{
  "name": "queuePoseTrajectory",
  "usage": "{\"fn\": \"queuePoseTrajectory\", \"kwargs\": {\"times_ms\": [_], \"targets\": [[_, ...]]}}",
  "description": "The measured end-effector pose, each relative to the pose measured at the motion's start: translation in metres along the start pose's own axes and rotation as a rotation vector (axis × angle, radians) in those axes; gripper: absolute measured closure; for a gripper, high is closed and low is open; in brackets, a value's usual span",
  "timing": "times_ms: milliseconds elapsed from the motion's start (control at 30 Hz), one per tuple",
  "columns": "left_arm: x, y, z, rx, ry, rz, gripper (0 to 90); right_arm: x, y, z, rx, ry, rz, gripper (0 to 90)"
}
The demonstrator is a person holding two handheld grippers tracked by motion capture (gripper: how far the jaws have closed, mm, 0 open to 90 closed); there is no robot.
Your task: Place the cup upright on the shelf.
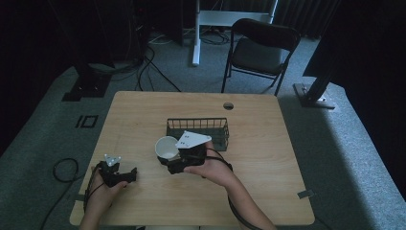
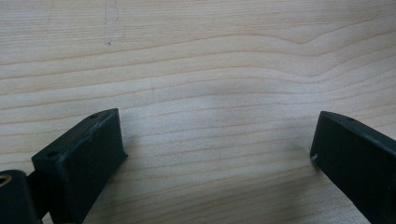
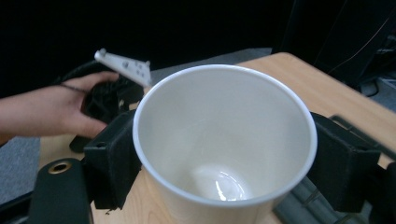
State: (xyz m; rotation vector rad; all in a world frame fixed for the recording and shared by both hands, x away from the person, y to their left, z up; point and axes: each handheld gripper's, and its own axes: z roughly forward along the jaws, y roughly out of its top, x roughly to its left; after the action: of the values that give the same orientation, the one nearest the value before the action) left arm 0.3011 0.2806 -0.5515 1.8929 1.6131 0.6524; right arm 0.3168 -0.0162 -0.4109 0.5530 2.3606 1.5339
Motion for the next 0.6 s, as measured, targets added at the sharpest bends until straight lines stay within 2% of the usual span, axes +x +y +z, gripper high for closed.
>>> {"fn": "queuePoseTrajectory", "kwargs": {"times_ms": [267,600], "targets": [[0.0,0.0,0.0,0.0,0.0,0.0,3.0,-0.009,0.013,-0.008,-0.023,-0.044,-0.001,19.1],[0.0,0.0,0.0,0.0,0.0,0.0,3.0,-0.03,0.022,-0.021,-0.06,-0.122,0.037,19.1]]}}
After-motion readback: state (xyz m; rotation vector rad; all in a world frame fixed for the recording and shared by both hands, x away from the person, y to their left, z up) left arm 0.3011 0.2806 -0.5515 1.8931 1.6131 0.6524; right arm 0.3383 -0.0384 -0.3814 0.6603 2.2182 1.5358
